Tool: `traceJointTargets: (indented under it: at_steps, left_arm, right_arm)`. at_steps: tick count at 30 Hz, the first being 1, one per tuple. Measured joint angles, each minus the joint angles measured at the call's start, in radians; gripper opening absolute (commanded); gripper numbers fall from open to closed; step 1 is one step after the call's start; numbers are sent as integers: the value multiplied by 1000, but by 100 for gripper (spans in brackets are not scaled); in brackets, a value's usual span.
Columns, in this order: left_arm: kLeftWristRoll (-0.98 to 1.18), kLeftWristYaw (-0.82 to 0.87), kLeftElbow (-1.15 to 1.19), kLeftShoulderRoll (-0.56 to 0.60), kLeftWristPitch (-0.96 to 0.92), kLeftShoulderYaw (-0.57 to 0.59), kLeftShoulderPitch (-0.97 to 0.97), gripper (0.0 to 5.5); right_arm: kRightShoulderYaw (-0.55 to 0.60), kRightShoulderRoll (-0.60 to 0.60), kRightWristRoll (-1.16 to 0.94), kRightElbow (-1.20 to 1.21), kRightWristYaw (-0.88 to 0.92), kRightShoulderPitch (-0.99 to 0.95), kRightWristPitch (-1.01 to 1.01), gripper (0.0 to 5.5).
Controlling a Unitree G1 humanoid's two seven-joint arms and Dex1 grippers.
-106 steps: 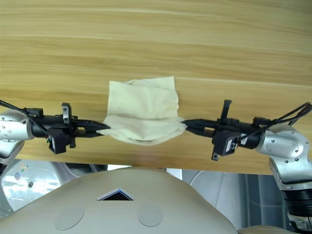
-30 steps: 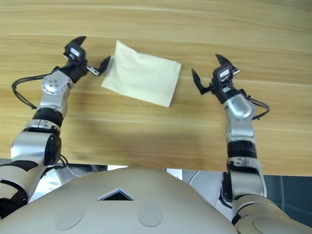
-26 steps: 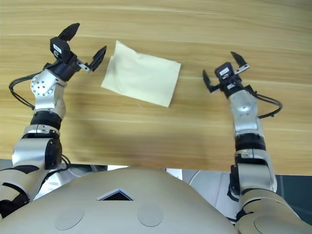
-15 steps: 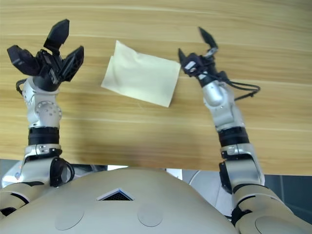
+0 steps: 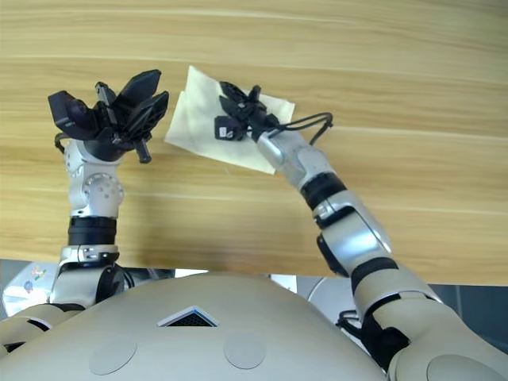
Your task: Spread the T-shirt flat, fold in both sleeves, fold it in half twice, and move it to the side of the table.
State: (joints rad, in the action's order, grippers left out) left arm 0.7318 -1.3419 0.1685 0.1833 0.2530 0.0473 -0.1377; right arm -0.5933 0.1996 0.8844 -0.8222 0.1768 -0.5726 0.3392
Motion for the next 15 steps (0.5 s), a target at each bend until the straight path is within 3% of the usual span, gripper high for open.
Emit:
traceJointTargets:
  at_steps: [4, 9, 12, 15]
  left_arm:
    - [-22, 4, -2, -20, 2, -16, 0, 12]
    - [-48, 11, 0, -38, 10, -29, -1, 0]
    - [-74, 22, 8, -46, 29, -31, -2, 0]
    - [-94, 35, 20, -66, 51, -33, -2, 0]
  right_arm:
    - [-38, -25, 1, -98, 23, -67, 15, 27]
    - [-75, -25, -26, -187, -27, -121, 50, 1]
    - [-30, 15, -124, -232, -122, -130, 106, 1]
    - [95, 99, -299, -301, -206, -94, 143, 1]
